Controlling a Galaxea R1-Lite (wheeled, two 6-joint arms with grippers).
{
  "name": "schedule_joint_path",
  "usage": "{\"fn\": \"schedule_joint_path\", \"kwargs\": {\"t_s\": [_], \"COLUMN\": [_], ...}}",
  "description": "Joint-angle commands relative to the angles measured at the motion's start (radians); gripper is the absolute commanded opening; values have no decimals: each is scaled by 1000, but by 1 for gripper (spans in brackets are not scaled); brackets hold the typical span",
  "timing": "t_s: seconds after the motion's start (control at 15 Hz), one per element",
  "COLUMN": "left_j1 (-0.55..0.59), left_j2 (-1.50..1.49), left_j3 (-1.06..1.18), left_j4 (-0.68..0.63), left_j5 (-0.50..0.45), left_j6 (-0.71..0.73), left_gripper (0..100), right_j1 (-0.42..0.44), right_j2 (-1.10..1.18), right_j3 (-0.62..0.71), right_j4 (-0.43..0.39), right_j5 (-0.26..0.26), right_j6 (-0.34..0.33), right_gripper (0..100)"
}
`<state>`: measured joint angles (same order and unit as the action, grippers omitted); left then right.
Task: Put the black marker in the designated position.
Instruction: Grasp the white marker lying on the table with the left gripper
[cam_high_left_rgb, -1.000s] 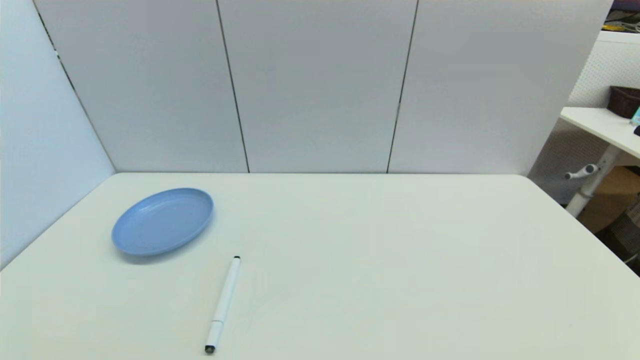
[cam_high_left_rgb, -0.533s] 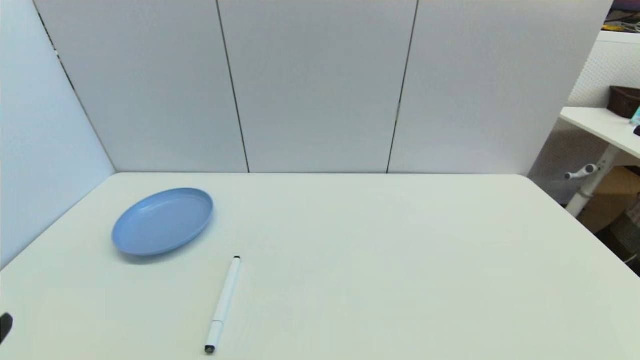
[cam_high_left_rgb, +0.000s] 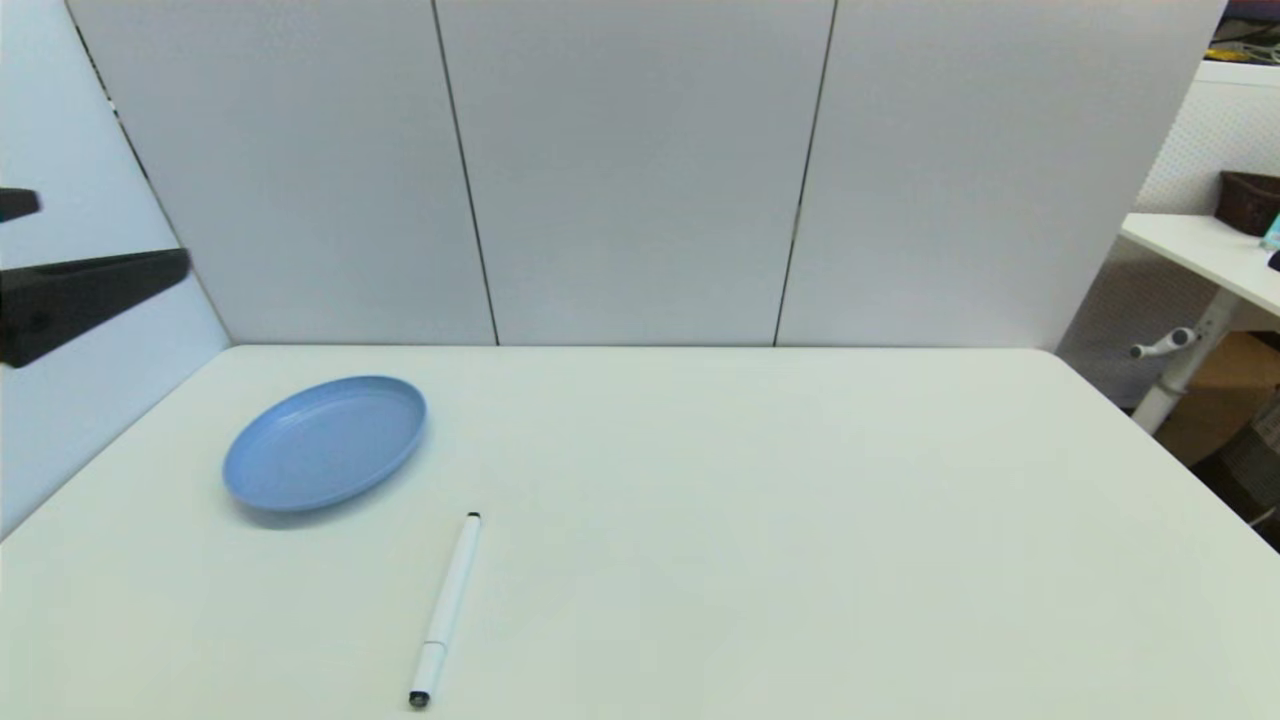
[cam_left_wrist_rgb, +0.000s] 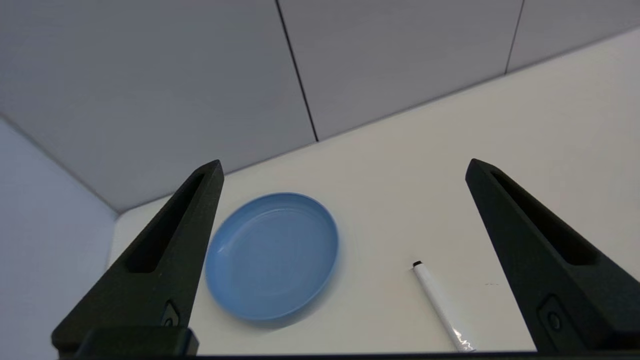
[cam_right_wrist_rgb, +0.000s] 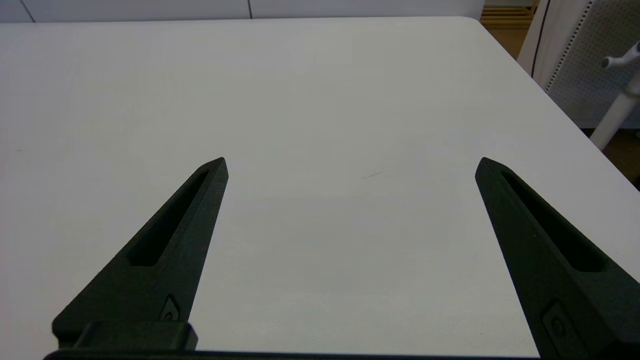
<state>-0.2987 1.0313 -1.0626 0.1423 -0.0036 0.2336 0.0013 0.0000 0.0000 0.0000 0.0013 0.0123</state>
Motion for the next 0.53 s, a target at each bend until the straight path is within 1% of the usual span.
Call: {"fn": "schedule_joint_path", "kwargs": {"t_s": [0.07,0.2,0.27,0.33,0.4,0.47,0.53], "left_j1": [-195,-324,-407,-445,-487,-502,-502], "left_j2": [302,348,371,391,412,429,438], "left_j3": [-73,-71,-62,-59,-59,-56,-31], "left_j4": [63,154,218,273,336,390,405], "left_j5": [116,292,404,475,527,557,570], "left_j6": [-180,-389,-542,-669,-794,-869,-895], "left_gripper": [100,100,100,100,100,100,100], "right_j1": [-1,0,0,0,0,0,0], "right_j2": [0,2,2,2,0,0,2], "right_j3": [0,0,0,0,0,0,0], "right_j4": [0,0,0,0,0,0,0], "right_j5": [0,0,0,0,0,0,0], "right_j6": [0,0,0,0,0,0,0], "right_gripper": [100,100,100,100,100,100,100]}}
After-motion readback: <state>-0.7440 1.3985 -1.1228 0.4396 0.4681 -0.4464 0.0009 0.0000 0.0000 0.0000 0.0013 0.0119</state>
